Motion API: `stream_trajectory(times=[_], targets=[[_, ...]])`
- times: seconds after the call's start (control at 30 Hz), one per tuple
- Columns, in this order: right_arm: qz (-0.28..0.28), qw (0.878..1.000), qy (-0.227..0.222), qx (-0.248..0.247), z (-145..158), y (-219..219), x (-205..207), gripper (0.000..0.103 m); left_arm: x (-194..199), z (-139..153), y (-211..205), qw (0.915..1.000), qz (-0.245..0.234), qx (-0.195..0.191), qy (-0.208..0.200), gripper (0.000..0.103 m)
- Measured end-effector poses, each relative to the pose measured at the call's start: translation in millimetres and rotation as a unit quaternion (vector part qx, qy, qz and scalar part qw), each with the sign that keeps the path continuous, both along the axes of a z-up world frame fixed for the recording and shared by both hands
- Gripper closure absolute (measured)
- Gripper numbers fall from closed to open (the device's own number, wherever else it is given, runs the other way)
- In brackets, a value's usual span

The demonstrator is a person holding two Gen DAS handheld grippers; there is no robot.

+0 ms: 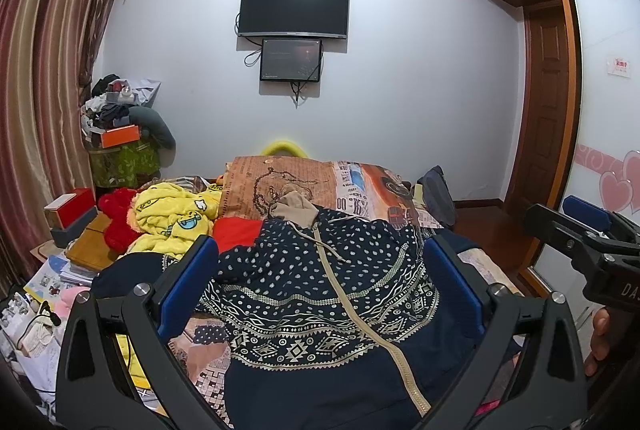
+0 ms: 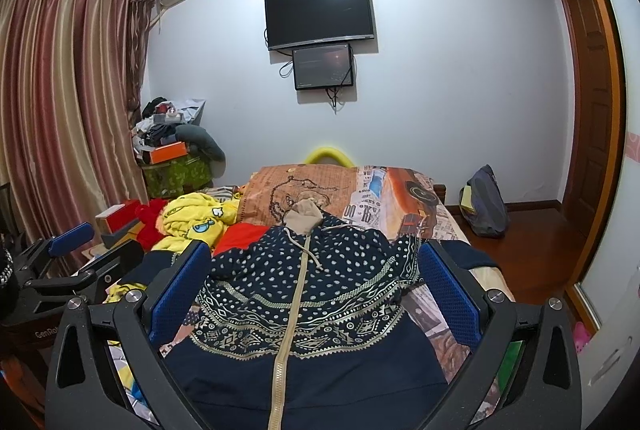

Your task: Fold large clothes

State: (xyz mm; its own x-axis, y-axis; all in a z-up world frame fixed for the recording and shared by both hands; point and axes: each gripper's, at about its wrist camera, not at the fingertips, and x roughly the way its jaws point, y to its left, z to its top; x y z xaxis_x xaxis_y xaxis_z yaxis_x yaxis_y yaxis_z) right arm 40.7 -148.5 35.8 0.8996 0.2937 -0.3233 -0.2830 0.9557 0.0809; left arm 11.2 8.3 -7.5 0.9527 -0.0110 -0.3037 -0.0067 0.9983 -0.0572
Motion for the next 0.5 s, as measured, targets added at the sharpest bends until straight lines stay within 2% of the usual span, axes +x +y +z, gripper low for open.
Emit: stream_trajectory(times=[0.5], targets=[[0.001,1.000,0.000,-0.002,1.3,-0.7,0.3,0.000,0.7,0.9,-1.9,1.0000,0.002,0.003,0.000,0.000]])
